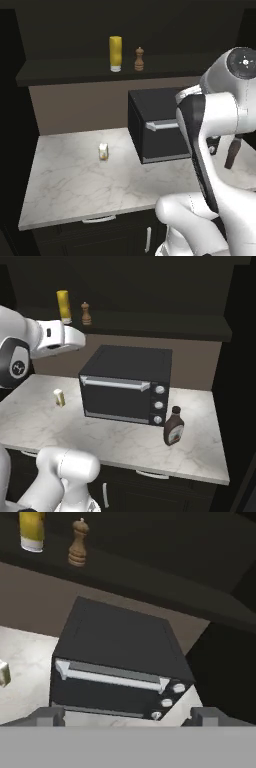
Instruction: There are various items on the counter. Only move the condiments/shakers into the cabinet.
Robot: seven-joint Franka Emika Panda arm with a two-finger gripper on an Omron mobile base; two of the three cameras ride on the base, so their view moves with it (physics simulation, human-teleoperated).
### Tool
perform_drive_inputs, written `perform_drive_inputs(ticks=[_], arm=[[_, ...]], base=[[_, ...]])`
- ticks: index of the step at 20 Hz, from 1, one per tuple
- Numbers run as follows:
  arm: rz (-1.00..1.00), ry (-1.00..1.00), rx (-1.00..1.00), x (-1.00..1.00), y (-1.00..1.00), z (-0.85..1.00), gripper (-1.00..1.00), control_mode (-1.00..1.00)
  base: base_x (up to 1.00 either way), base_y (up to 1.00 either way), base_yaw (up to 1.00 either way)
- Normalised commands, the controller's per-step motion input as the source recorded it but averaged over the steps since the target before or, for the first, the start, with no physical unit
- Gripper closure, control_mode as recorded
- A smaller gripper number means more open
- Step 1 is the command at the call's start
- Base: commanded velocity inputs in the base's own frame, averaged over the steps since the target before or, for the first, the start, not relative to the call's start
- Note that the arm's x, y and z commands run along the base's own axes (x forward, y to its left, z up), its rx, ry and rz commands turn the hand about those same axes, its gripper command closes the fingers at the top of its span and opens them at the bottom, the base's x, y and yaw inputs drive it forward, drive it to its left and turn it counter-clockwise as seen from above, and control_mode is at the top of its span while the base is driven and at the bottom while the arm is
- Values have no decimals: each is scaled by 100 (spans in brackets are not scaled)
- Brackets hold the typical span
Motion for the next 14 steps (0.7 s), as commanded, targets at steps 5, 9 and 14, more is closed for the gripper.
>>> perform_drive_inputs(ticks=[5,9,14], arm=[[-35,14,0,-25,-72,-35,-100,-100],[-30,4,3,-20,-61,-43,-100,-100],[-25,0,8,-6,-39,-61,-100,-100]], base=[[0,0,0],[0,0,0],[0,0,0]])
